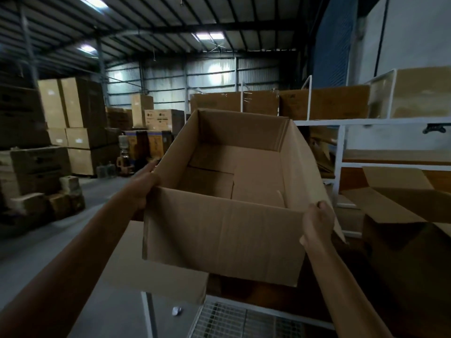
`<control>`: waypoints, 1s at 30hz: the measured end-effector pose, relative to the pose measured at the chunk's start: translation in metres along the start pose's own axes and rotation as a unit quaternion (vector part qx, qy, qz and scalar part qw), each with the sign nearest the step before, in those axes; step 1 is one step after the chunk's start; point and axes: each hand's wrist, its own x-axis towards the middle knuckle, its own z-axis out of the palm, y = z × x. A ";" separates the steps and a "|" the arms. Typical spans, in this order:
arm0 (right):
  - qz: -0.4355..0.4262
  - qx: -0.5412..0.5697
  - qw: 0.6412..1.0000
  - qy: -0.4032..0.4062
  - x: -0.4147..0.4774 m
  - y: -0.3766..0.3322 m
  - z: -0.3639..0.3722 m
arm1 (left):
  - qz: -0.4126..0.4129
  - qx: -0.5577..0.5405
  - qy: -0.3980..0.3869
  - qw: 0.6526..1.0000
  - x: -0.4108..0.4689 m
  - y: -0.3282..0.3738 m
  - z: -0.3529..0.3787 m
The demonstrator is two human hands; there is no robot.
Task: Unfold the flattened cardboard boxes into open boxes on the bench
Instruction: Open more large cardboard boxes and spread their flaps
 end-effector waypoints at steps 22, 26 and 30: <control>-0.090 -0.041 0.995 -0.019 -0.043 0.009 0.249 | 0.124 0.050 0.067 0.989 0.208 -0.085 -0.131; -0.074 -0.022 0.996 -0.034 -0.029 0.014 0.281 | 0.134 0.098 0.087 0.982 0.251 -0.095 -0.133; -0.071 -0.006 0.996 -0.061 -0.014 0.020 0.308 | 0.149 0.139 0.103 0.974 0.292 -0.095 -0.134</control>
